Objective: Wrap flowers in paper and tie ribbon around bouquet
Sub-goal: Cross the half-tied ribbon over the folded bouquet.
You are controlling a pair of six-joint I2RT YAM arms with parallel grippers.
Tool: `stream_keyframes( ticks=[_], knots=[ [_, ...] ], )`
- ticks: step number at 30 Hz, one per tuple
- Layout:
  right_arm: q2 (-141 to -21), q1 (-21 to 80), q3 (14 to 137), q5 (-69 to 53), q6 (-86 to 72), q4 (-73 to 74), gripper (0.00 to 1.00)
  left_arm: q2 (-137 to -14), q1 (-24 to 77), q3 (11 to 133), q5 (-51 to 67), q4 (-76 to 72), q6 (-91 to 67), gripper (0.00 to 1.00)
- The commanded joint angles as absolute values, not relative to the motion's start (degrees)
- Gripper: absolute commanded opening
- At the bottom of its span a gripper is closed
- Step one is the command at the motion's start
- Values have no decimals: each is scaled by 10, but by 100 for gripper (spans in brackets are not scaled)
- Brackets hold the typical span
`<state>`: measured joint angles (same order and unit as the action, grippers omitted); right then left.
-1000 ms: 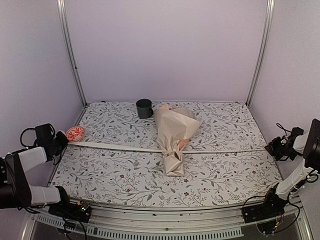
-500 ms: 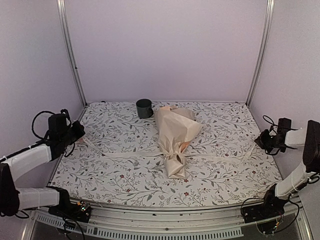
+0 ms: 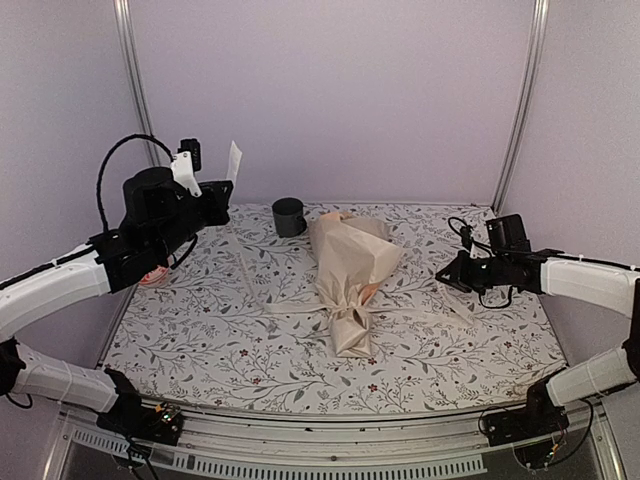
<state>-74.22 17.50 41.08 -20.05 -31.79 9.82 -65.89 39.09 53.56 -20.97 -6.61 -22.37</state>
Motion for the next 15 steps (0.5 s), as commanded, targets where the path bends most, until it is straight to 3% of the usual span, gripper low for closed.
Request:
stream_keyframes(
  ticks=[1, 10, 15],
  knots=[
    [-699, 170, 425, -162, -313, 142, 0, -631, 374, 516, -281, -28, -200, 0],
    [-636, 75, 361, -209, -295, 172, 0, -504, 319, 460, -283, 50, -194, 0],
    [-654, -46, 328, -290, -264, 178, 0, -485, 202, 470, -235, 98, -193, 0]
  ],
)
